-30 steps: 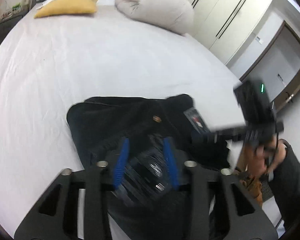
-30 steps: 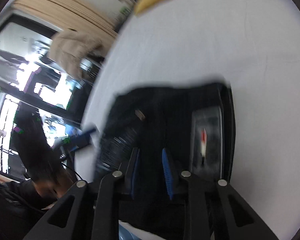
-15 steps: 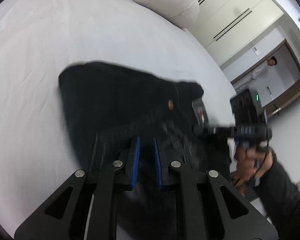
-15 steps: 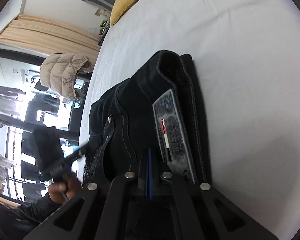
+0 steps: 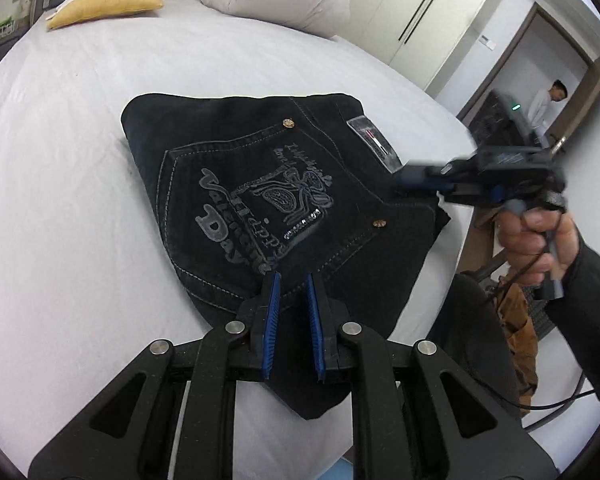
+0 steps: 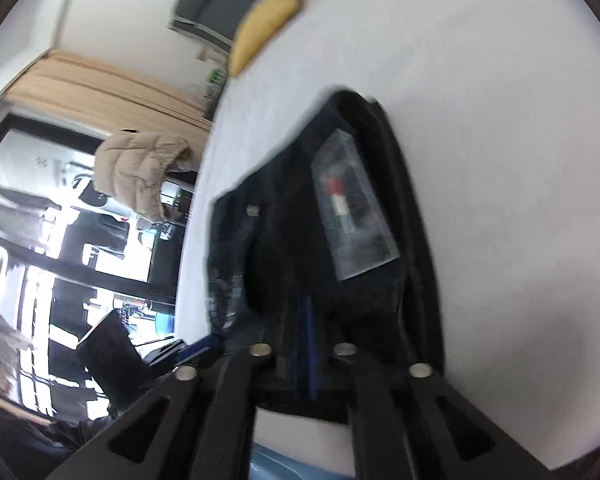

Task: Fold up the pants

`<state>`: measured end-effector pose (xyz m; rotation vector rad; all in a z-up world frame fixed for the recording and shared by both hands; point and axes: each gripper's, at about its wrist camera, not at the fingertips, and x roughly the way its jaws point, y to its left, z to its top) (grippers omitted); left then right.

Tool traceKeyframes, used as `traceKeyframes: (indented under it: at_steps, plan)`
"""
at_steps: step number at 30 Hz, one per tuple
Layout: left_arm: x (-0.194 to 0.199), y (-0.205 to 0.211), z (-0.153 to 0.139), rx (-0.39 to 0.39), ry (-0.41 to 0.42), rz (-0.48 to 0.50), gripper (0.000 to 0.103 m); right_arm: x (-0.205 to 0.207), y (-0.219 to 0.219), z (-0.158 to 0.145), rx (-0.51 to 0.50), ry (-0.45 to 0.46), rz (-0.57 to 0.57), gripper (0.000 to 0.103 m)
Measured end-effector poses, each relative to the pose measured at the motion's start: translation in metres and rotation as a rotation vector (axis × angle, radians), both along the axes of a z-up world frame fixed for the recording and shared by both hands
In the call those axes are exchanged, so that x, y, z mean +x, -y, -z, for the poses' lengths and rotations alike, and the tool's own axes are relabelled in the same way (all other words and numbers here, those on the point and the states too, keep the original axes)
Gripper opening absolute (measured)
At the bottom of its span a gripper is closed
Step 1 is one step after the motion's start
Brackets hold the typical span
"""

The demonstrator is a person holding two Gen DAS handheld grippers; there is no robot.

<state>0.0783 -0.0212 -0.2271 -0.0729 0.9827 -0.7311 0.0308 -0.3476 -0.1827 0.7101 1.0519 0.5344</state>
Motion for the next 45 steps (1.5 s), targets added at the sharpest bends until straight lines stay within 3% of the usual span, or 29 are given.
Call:
traceKeyframes:
  at_steps: [1,2,3,5,6,7,9,11,13,14,15,17,18,19,21,24,27,31,35,40,45]
  plan:
    - [0.000,0.007,0.004,0.004,0.001,0.001,0.013,-0.003,-0.001,0.002,-0.010,0.004,-0.013,0.034]
    - [0.001,0.007,0.007,0.001,-0.001,0.000,0.013,-0.004,-0.003,0.007,-0.032,-0.005,-0.024,0.035]
    - [0.004,0.012,0.007,-0.005,-0.006,0.001,0.013,-0.003,-0.004,0.014,-0.045,-0.018,-0.027,0.031]
    - [0.004,0.010,0.005,-0.006,-0.007,0.005,0.013,-0.002,0.007,0.029,-0.042,-0.019,-0.003,0.005]
    - [0.004,0.012,0.005,0.002,-0.001,0.012,0.014,-0.001,0.016,0.035,0.001,-0.037,0.015,0.000]
    - [0.002,0.015,0.002,0.010,0.005,0.017,0.014,-0.002,0.025,0.037,0.054,-0.051,0.038,0.000]
    - [-0.003,0.019,-0.007,0.016,0.003,0.017,0.014,-0.007,0.027,0.028,0.014,-0.019,0.038,0.000]
    - [-0.006,0.008,-0.013,-0.014,-0.017,-0.003,0.014,-0.013,0.037,0.014,-0.012,0.003,0.055,0.007]
    - [-0.007,-0.005,-0.022,-0.020,-0.027,-0.033,0.014,-0.017,0.046,0.003,-0.033,0.017,0.080,0.033]
    - [-0.006,-0.013,-0.026,-0.015,-0.027,-0.057,0.014,-0.018,0.054,-0.007,-0.054,0.035,0.105,0.038]
    - [-0.002,-0.024,-0.030,-0.025,-0.028,-0.096,0.014,-0.015,0.056,-0.011,-0.065,0.042,0.116,0.051]
    - [0.007,-0.037,-0.032,-0.051,-0.050,-0.149,0.017,-0.005,0.062,-0.021,-0.055,0.053,0.117,0.061]
    - [0.018,-0.043,-0.029,-0.061,-0.073,-0.183,0.027,0.005,0.063,-0.023,-0.052,0.048,0.107,0.065]
    - [0.024,-0.044,-0.028,-0.061,-0.084,-0.204,0.047,0.015,0.062,-0.022,-0.062,0.041,0.095,0.067]
    - [0.039,-0.045,-0.026,-0.090,-0.099,-0.247,0.065,0.031,0.058,-0.019,-0.076,0.024,0.060,0.068]
    - [0.060,-0.030,-0.022,-0.092,-0.144,-0.241,0.071,0.066,0.047,-0.003,-0.117,-0.058,0.003,0.068]
    - [0.076,-0.013,-0.011,-0.056,-0.193,-0.240,0.071,0.090,0.035,0.018,-0.144,-0.132,-0.052,0.068]
    - [0.089,0.009,0.007,0.028,-0.282,-0.233,0.071,0.100,0.019,0.022,-0.167,-0.135,-0.100,0.068]
    - [0.095,0.026,0.009,0.109,-0.268,-0.229,0.071,0.102,0.005,0.024,-0.189,-0.134,-0.133,0.068]
    - [0.104,0.040,0.009,0.157,-0.274,-0.223,0.070,0.102,-0.007,0.021,-0.230,-0.141,-0.139,0.056]
    - [0.107,0.054,0.007,0.199,-0.255,-0.205,0.057,0.101,-0.013,0.018,-0.271,-0.136,-0.137,0.047]
